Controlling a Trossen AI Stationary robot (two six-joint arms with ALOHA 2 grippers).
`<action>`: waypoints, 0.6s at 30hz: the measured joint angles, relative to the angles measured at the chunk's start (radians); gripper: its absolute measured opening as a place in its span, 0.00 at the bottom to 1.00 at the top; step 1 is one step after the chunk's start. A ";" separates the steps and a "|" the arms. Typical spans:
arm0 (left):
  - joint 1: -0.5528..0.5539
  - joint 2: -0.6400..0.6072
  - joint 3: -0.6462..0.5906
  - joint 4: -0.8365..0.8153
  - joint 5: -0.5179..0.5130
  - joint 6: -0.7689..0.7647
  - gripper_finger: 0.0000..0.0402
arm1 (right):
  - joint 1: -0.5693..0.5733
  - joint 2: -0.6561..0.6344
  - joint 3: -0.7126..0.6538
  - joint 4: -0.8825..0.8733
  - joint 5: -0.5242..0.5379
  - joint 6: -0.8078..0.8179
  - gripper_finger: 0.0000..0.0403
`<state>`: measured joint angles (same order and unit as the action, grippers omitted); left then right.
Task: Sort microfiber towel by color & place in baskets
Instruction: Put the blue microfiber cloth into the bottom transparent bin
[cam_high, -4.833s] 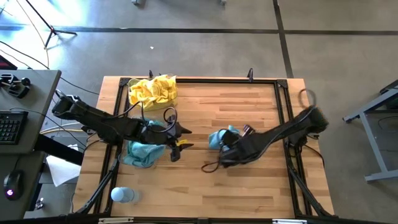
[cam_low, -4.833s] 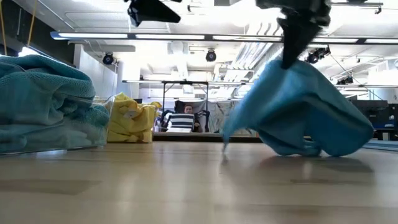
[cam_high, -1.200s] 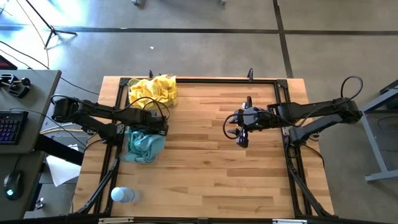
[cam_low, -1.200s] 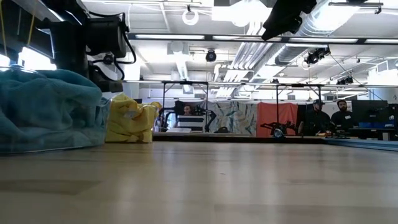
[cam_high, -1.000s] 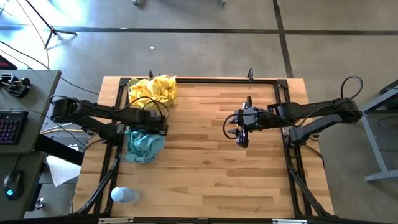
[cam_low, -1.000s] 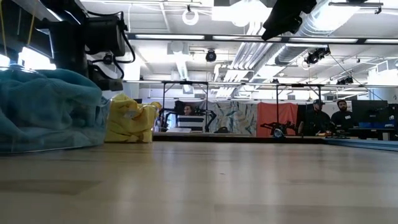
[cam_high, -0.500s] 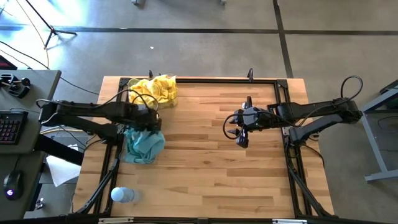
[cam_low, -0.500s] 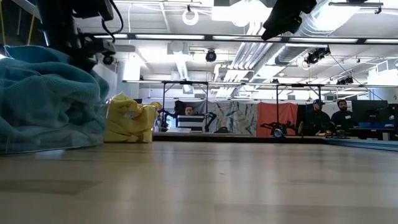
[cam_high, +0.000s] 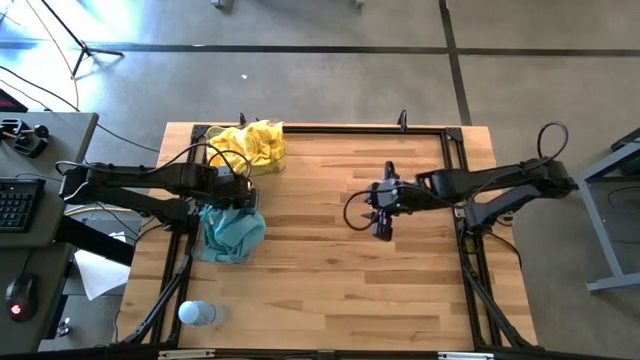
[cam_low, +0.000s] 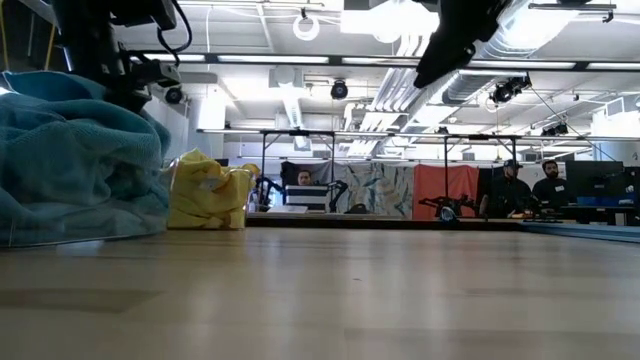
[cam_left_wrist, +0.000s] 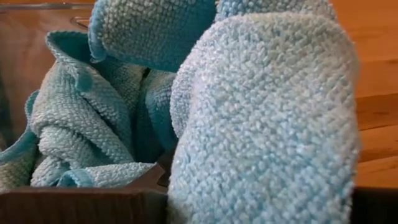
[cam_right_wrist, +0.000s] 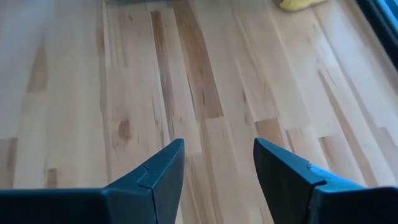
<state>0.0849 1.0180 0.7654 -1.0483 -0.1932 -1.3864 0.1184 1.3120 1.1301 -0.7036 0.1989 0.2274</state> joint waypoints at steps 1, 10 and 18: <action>0.000 0.000 0.000 -0.001 0.000 0.000 0.28 | 0.000 0.008 0.000 -0.003 0.000 0.000 0.47; 0.000 0.000 0.000 0.000 -0.025 0.006 0.28 | 0.000 0.024 0.000 -0.003 -0.013 0.000 0.47; 0.000 0.000 0.000 -0.010 -0.043 0.027 0.45 | 0.000 0.024 0.000 -0.003 -0.013 0.000 0.47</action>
<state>0.0849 1.0180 0.7654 -1.0588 -0.2359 -1.3594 0.1184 1.3365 1.1301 -0.7067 0.1864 0.2272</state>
